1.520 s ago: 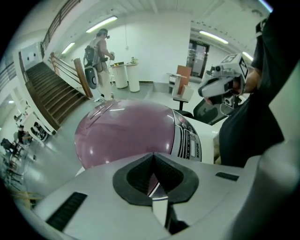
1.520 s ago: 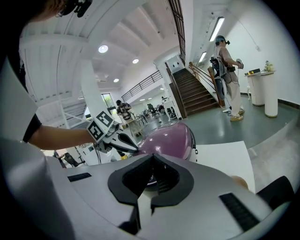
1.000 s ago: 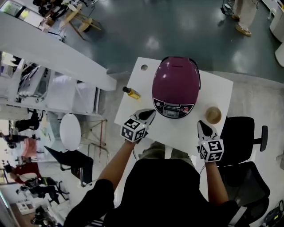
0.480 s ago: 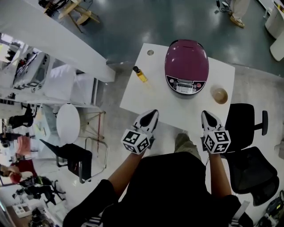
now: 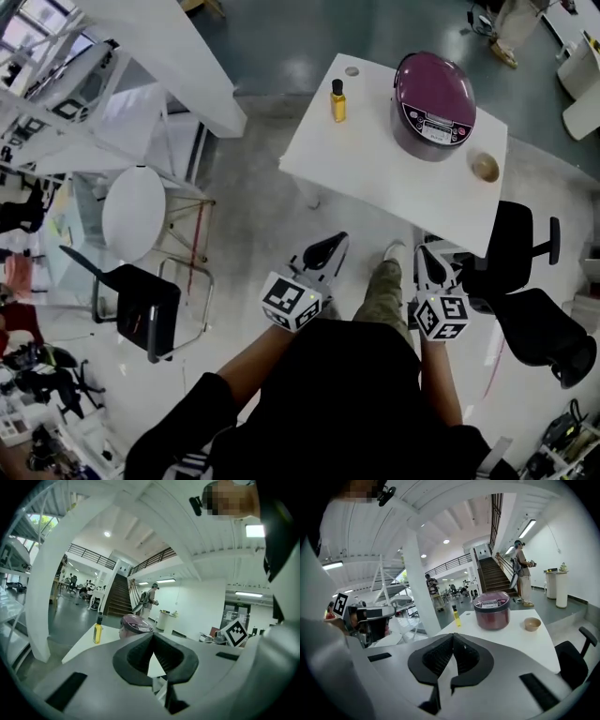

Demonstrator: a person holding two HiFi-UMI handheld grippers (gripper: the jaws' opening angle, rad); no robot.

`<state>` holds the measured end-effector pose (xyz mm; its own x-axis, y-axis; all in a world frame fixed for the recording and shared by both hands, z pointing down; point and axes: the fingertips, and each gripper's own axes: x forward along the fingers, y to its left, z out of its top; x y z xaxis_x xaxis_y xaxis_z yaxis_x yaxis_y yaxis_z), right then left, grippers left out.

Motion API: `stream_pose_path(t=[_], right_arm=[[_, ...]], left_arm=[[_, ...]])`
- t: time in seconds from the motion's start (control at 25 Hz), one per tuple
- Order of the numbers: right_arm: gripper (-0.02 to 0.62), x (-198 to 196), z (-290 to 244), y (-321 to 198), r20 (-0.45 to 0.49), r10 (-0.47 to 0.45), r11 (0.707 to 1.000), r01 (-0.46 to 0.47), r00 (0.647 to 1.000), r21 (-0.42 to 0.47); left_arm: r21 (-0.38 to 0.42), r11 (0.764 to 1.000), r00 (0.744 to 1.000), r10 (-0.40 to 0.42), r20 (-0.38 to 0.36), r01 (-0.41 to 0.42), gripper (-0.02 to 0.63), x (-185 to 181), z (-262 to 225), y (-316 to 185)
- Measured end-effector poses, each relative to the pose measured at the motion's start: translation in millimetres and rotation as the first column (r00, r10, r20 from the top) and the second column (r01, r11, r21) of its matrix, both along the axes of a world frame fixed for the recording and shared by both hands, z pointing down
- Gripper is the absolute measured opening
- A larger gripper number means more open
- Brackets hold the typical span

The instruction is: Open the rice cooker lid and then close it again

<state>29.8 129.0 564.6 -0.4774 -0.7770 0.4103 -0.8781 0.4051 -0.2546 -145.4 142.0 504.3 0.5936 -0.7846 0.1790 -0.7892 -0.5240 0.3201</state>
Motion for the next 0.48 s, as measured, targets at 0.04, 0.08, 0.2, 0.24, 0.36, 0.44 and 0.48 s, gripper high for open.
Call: stream_pose_path(t=[0.04, 0.08, 0.2, 0.24, 0.36, 0.44, 0.48], right_arm=[[-0.002, -4.9, -0.3, 11.6, -0.005, 0.003, 1.0, -0.003, 1.0, 0.004], [-0.001, -8.7, -1.6, 21.5, -0.01, 0.009, 1.0, -0.009, 1.0, 0.008], [-0.002, -15.9, -13.1, 47.6, -0.031, 0.024, 1.0, -0.023, 0.999, 0.017], [-0.002, -16.4, -19.6, 55.2, -0.042, 0.024, 1.0, -0.023, 0.999, 0.021], [-0.001, -12.3, -42.7, 72.0, -0.047, 0.02, 0.999, -0.018, 0.999, 0.044], [-0.002, -7.1, -55.8, 78.1, -0.047, 0.021, 0.998, -0.018, 0.999, 0.066], [-0.002, -5.2, -61.5, 80.3, -0.052, 0.019, 0.996, -0.015, 0.998, 0.082]], left_arm=[[0.004, 1.0, 1.0, -0.005, -0.002, 0.005, 0.002, -7.0, 0.3, 12.6], [0.005, 1.0, 1.0, -0.01, -0.002, 0.01, 0.002, -13.3, 1.4, 24.2], [-0.007, 1.0, 1.0, -0.012, -0.003, 0.012, 0.002, -26.1, 1.9, 56.9], [-0.012, 1.0, 1.0, -0.013, -0.008, 0.013, 0.002, -28.1, -1.1, 66.7], [0.003, 1.0, 0.999, -0.029, -0.015, 0.029, 0.002, -30.9, -17.0, 87.4], [0.037, 0.998, 0.999, -0.053, -0.005, 0.053, 0.002, -32.8, -26.6, 92.7], [0.051, 0.997, 0.998, -0.063, 0.001, 0.063, 0.002, -33.1, -29.4, 93.9]])
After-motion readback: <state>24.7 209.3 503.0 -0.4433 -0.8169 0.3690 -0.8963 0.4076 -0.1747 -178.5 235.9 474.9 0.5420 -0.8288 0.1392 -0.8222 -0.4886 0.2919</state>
